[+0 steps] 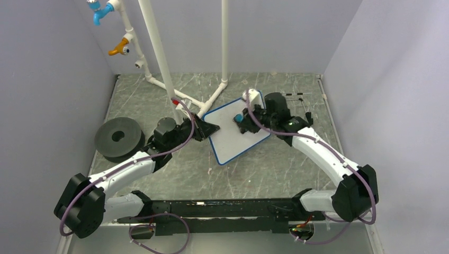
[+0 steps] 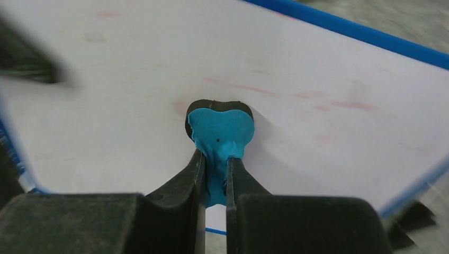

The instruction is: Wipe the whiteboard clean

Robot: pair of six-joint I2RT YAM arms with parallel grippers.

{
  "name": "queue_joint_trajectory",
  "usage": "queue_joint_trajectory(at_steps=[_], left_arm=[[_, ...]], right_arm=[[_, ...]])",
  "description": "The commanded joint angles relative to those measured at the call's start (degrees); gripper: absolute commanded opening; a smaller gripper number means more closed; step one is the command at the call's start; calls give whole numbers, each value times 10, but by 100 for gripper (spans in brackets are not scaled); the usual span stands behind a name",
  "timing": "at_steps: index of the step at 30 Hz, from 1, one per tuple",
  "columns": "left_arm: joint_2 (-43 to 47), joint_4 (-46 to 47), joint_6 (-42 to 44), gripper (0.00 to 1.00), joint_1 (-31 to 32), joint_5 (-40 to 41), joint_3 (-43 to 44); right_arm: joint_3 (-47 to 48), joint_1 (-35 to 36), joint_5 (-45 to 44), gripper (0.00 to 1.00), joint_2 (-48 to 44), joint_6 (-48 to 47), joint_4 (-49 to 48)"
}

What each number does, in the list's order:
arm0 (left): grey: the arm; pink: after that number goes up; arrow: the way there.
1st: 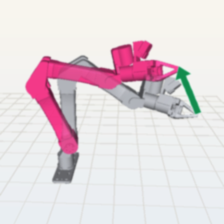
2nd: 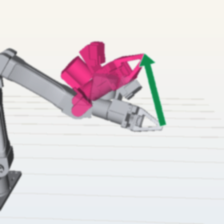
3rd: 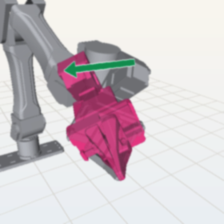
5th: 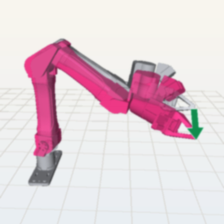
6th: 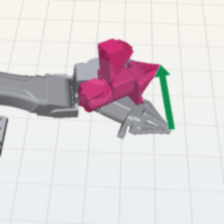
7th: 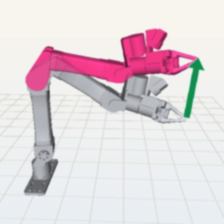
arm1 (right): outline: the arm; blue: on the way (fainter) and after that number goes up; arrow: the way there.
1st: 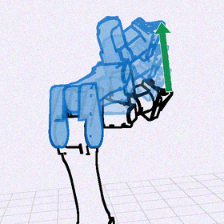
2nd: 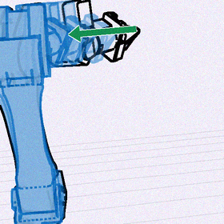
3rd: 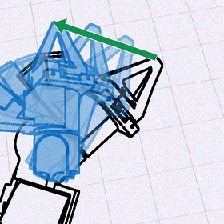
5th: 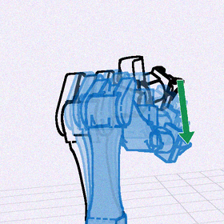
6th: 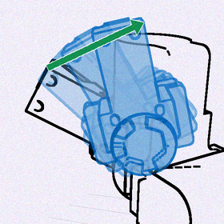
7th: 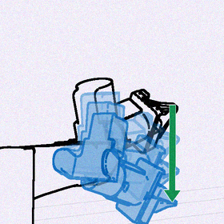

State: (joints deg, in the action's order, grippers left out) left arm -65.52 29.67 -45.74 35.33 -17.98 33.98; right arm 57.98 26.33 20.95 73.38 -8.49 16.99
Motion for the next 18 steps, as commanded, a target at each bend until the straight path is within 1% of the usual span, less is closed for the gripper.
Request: queue_joint_trajectory(at_steps=[1, 2, 4, 10, 13, 15, 16, 17, 18], left_arm=[[9, 154, -34, 0, 11, -60, 26], [6, 156, -38, 0, 11, -56, 26], [5, 154, -45, 0, 11, -44, 29], [4, 116, -52, 0, 11, 4, 48], [3, 106, -46, 0, 11, 11, 56], [3, 104, -41, 0, 11, 7, 58], [4, 104, -38, 0, 11, 4, 56], [5, 104, -33, 0, 11, 0, 55], [7, 104, -27, 0, 11, -5, 53]], right_arm=[[-15, 115, 108, 0, -14, -67, 17], [-10, 130, 121, 0, -11, -84, 34], [0, 153, 117, 0, -6, -112, 59], [-5, 225, 53, 0, 5, -165, 87], [-26, 255, -2, 0, 10, -190, 88], [-41, 250, -59, 0, 7, -179, 69], [-50, 235, -84, 0, -1, -168, 54], [-58, 206, -98, 0, -10, -152, 36], [-62, 146, -90, 0, -20, -133, 26]])
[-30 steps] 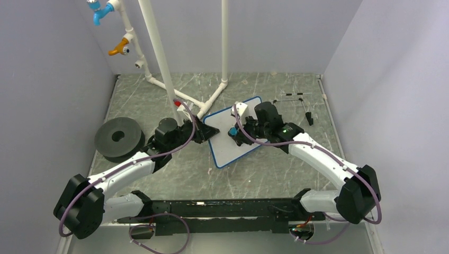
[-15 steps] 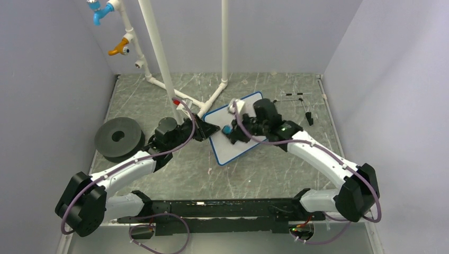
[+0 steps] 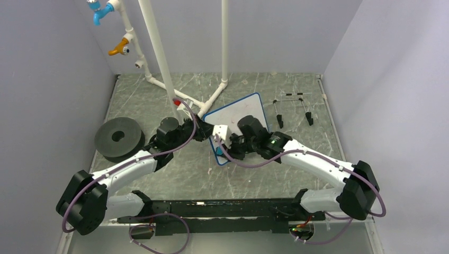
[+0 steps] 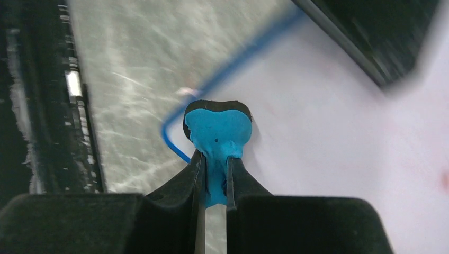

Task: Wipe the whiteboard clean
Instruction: Erase the whiteboard, then place the whiteboard eraser at the center of the board.

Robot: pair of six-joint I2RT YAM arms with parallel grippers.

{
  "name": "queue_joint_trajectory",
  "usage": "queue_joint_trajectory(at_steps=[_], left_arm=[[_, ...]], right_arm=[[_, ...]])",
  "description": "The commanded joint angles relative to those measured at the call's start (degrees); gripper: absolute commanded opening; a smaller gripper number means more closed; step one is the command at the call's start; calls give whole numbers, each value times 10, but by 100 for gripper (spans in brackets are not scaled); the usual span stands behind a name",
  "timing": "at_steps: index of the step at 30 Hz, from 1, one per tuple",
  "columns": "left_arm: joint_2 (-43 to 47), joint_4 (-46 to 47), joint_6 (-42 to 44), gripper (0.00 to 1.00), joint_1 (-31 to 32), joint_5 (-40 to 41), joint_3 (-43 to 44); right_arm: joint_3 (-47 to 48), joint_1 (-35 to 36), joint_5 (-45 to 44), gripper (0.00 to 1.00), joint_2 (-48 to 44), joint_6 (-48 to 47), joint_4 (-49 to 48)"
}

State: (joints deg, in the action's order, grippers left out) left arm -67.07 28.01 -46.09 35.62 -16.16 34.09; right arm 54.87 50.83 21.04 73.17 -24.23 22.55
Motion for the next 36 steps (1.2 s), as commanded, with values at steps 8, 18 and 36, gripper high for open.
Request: queue_joint_trajectory(at_steps=[8, 18, 36], left_arm=[[47, 98, 49, 0, 6, -86, 41], [146, -101, 239, 0, 5, -26, 45], [203, -81, 249, 0, 5, -27, 5]], right_arm=[[-8, -420, 67, 0, -38, 92, -13], [-52, -521, 165, 0, -105, -107, 138], [-119, -443, 101, 66, 18, -210, 168]])
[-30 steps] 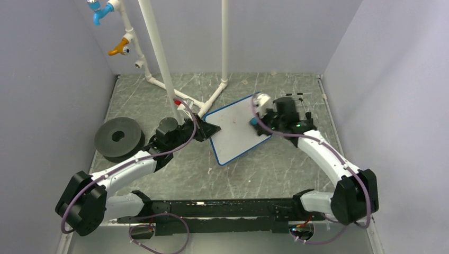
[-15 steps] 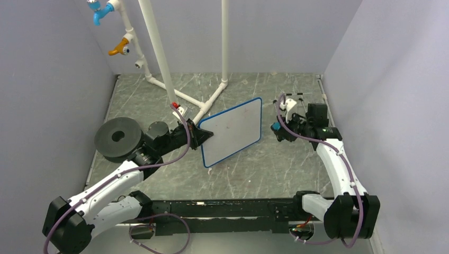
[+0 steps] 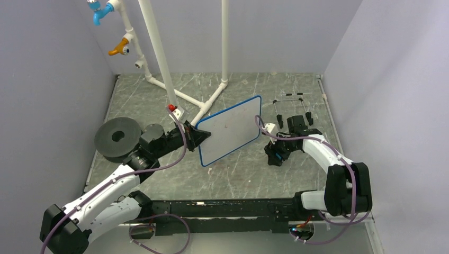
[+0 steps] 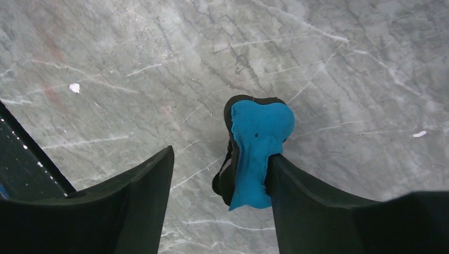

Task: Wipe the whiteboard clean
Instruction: Place the whiteboard eraser at the center of the board.

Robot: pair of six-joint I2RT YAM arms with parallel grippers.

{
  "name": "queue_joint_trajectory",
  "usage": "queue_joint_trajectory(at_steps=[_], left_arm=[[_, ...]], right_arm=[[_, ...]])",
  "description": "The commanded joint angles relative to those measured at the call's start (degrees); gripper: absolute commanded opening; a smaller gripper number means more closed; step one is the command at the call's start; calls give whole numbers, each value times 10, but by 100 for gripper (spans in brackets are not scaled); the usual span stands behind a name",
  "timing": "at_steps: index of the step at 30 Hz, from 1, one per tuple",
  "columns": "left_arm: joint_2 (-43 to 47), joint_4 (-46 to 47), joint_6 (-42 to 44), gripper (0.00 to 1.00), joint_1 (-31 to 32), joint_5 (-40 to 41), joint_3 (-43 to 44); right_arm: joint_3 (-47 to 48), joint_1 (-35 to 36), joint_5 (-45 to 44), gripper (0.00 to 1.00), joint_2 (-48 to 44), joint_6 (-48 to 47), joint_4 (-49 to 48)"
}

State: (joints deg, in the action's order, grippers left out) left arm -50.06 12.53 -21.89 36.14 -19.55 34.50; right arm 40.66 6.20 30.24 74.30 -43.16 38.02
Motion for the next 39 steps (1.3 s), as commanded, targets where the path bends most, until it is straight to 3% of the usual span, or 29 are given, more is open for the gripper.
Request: queue_joint_trajectory(at_steps=[1, 8, 14, 27, 35, 39], left_arm=[[35, 74, 8, 0, -1, 5, -1], [33, 90, 9, 0, -1, -9, -6], [45, 120, -15, 0, -1, -33, -18], [-3, 264, -127, 0, -1, -68, -79], [-38, 249, -119, 0, 0, -64, -86], [-30, 239, -106, 0, -2, -60, -84]], right_arm=[[26, 3, 12, 69, 4, -22, 20], [50, 3, 73, 81, 4, -81, 101], [29, 3, 79, 86, 8, -125, 92], [57, 4, 114, 91, 24, -115, 75], [75, -9, 116, 92, -25, -76, 54], [107, -11, 111, 91, -18, -105, 113]])
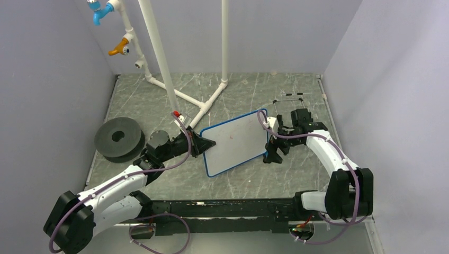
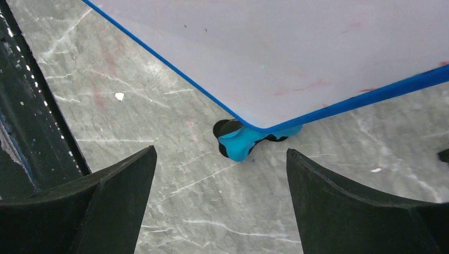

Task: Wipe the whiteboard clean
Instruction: Place the whiteboard eraser at the center of the board, then place the whiteboard on the whiteboard stand.

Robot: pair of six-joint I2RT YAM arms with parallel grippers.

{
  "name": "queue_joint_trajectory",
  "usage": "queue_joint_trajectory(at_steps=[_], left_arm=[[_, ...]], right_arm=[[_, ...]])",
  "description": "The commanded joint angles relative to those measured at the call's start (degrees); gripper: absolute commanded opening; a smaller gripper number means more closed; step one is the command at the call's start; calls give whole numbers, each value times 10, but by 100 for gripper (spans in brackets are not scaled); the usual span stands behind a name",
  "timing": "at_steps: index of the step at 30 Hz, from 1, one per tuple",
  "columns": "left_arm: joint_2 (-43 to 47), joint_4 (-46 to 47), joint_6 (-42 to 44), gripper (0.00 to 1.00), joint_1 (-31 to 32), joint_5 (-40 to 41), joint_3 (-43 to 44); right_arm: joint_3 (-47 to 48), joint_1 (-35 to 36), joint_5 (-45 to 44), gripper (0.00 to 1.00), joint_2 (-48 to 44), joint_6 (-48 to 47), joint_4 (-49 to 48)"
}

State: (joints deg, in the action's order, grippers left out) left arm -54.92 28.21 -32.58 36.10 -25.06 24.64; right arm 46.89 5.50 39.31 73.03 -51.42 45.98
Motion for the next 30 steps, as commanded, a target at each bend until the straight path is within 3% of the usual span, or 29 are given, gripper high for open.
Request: queue_joint_trajectory(at_steps=[1, 7, 10, 14, 20, 26, 30], left_arm=[[20, 82, 4, 0, -2, -8, 18], [12, 70, 65, 0, -3, -56, 66], [-8, 65, 114, 0, -3, -84, 93], [-53, 89, 138, 0, -2, -114, 123], [-101, 54, 185, 0, 16, -126, 175], [-127, 14, 235, 0, 25, -119, 212], [-150, 13, 252, 0, 28, -122, 232]], right_arm=[[60, -4, 24, 91, -3, -42, 65], [254, -2, 65, 91, -17, -170, 279], [387, 26, 82, 99, 7, -179, 356], [490, 114, 22, 100, 52, -107, 345], [586, 187, -36, 97, 129, -81, 354], [595, 213, -62, 84, 165, -76, 365], [606, 214, -72, 58, 183, -79, 390]])
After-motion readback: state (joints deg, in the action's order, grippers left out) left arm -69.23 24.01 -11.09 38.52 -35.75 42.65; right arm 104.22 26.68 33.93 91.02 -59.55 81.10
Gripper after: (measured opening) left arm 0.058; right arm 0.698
